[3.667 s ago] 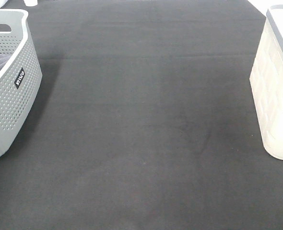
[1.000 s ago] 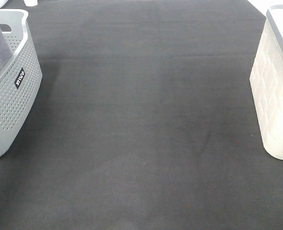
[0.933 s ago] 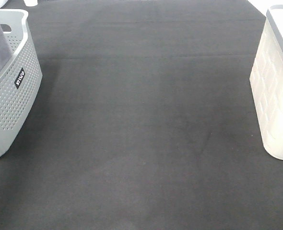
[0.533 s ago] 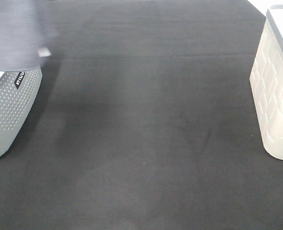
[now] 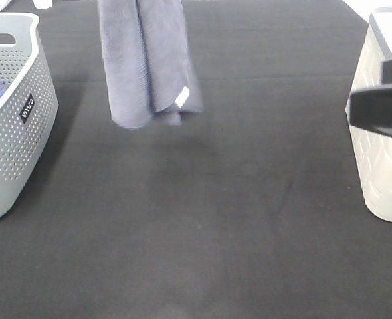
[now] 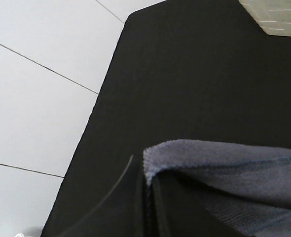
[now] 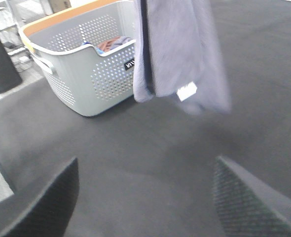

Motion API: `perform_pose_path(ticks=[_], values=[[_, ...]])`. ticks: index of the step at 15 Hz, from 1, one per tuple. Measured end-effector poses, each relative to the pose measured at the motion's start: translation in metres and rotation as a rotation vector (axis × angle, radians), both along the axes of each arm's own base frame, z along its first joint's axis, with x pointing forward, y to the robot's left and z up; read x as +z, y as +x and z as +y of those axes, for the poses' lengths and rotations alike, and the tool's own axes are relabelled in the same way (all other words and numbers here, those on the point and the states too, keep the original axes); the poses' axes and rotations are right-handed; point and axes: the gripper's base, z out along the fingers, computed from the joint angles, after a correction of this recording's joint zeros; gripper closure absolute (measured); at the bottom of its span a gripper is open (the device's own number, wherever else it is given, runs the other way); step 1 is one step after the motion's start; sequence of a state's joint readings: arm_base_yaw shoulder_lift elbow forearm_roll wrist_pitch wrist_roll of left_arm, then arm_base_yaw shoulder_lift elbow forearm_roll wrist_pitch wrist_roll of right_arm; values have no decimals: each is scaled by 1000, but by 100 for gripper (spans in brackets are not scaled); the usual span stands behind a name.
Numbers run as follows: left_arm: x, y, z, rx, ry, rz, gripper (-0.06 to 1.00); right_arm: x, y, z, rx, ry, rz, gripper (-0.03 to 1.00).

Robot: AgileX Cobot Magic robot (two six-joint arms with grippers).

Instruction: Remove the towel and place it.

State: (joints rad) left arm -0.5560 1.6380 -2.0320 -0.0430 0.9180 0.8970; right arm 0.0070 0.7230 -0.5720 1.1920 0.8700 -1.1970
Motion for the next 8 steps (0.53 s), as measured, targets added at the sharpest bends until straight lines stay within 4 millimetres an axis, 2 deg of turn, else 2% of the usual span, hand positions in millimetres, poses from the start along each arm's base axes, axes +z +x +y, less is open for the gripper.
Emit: perform_pose_path(ticks=[5, 8], values=[[-18, 6, -27, -44, 6, 40, 94, -1, 14, 4, 56, 55, -19, 28], [-20, 8, -29, -42, -1, 51, 94, 1, 15, 9, 106, 99, -36, 28]])
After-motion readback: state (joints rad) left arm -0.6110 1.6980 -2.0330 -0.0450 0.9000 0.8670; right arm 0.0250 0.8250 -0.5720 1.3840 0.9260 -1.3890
